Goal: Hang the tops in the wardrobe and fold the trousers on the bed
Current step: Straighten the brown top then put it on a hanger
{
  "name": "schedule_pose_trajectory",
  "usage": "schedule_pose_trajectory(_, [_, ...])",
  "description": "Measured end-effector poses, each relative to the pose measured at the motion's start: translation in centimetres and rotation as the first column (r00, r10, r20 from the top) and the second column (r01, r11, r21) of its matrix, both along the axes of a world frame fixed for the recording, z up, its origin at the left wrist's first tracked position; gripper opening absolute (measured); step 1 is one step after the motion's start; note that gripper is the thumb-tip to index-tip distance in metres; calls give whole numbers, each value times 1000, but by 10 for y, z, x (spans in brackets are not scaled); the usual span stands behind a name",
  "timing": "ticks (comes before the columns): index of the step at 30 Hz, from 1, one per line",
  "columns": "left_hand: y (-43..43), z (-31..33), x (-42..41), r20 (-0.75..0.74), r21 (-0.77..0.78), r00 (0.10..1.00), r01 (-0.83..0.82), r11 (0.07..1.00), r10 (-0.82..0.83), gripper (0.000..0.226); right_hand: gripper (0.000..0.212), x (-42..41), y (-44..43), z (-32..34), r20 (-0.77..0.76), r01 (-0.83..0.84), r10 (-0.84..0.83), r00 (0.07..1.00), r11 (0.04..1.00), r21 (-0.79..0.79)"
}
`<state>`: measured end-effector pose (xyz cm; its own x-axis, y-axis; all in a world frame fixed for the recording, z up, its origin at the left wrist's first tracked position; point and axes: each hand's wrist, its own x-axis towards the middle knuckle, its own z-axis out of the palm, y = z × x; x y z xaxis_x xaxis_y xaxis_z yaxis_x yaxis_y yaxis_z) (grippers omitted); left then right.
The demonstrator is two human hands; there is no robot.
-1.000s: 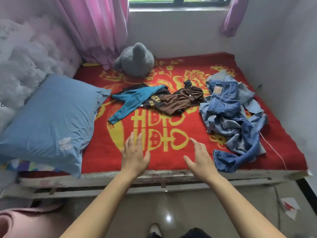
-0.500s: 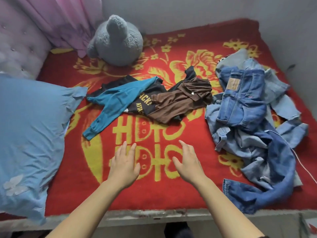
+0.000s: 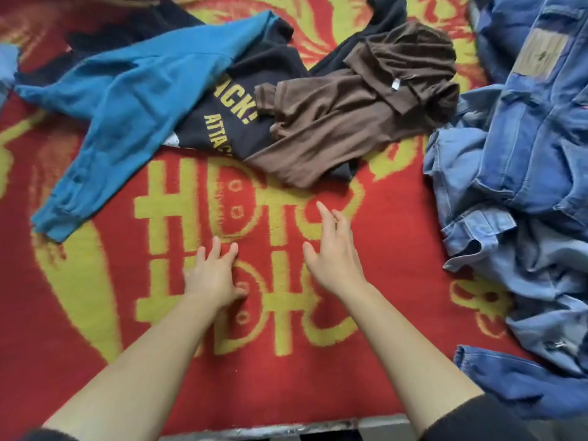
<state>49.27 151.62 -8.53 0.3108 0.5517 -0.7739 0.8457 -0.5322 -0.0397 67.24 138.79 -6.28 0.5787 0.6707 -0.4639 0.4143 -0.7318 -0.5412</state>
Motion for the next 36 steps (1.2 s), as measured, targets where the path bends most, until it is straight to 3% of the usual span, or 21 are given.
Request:
schedule_pose_trajectory(5, [-11,-32,-20,118,95,991,56,994,-68,104,75,17,52,-46,301,37,-42,953,999,22])
schedule_pose_trajectory(10, [-10,-36,-26,138,103,986,77,992,-91,104,77,32,93,-69,484,10,11,875,999,-41])
schedule_pose_trajectory(15, [-7,-36,-26,145,94,985,84,992,-97,103,32,55,100,-75,598,-16,-9,801,999,37])
schedule_pose_trajectory(19, [-6,-34,-26,146,98,984,89,991,-102,104,19,48,91,-68,653,-66,36,757,998,21])
schedule_pose_trajectory(27, [-3,-34,-25,147,107,983,95,990,-110,106,34,-27,-3,-70,486,-277,341,805,940,-200])
schedule_pose_trajectory(32, [-4,-36,-29,160,130,981,91,987,-111,107,35,-97,-66,-60,310,-370,406,859,913,-170])
schedule_pose_trajectory(36, [-3,-35,-32,170,144,978,98,985,-122,107,31,-144,-117,-53,98,-564,571,815,820,-97])
